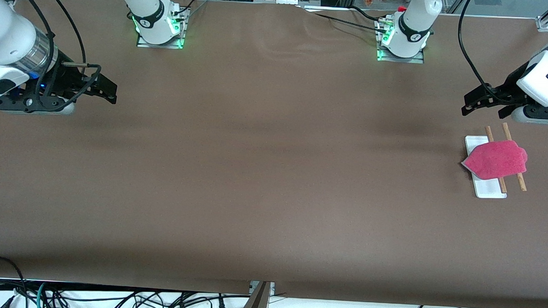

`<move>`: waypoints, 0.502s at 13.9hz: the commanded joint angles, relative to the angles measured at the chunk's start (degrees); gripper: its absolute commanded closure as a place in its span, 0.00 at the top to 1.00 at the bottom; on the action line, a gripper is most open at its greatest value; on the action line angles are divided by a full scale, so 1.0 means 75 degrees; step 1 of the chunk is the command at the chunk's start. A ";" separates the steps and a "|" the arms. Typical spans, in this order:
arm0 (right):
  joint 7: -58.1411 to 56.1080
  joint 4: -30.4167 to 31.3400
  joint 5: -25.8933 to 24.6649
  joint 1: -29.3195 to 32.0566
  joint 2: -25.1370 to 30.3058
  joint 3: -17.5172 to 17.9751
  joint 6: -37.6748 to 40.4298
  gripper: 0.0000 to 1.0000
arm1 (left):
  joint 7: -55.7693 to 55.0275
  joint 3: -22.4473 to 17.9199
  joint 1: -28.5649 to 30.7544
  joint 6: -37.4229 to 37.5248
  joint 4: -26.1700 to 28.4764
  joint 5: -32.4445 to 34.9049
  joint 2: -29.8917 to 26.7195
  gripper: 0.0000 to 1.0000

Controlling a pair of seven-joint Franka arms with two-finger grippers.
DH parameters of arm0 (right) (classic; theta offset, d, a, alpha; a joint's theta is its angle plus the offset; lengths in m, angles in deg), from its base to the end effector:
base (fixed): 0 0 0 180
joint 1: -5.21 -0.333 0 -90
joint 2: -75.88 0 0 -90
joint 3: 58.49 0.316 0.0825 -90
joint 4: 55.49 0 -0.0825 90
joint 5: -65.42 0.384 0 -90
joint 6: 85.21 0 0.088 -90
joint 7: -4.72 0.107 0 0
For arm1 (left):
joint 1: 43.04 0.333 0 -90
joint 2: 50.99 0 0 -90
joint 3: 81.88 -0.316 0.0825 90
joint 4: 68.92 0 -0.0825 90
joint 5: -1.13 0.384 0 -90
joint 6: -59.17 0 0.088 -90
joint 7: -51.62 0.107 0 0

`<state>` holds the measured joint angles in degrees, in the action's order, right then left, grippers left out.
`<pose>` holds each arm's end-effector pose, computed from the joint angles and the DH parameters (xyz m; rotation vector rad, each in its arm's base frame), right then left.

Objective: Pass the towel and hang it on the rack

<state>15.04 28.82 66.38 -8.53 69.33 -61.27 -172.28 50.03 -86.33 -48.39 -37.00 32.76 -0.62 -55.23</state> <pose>0.5726 0.1145 0.6018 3.1386 0.0182 -0.1051 0.5359 -0.0101 0.5773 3.1057 0.0239 -0.0360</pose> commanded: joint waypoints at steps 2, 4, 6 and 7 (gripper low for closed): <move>0.0088 -0.0038 -0.0010 -0.0007 0.0018 0.0008 0.0065 1.00 | -0.0068 -0.0063 -0.0212 0.0482 -0.0795 0.0303 0.0425 1.00; 0.0088 -0.0026 -0.0010 0.0004 0.0006 0.0008 0.0065 1.00 | -0.0080 -0.0040 -0.0130 0.0470 -0.0807 0.0303 0.0437 1.00; 0.0088 -0.0014 -0.0010 0.0004 0.0018 -0.0004 0.0065 1.00 | -0.0103 0.0508 0.0335 0.0470 -0.0795 0.0315 0.0425 1.00; 0.0088 -0.0014 -0.0010 0.0004 0.0018 -0.0004 0.0077 1.00 | -0.0092 0.1022 0.0872 0.0447 -0.0807 0.0303 0.0471 1.00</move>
<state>15.09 28.82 66.38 -8.53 69.33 -61.30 -172.24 49.93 -84.04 -47.14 -35.04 28.86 0.45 -52.92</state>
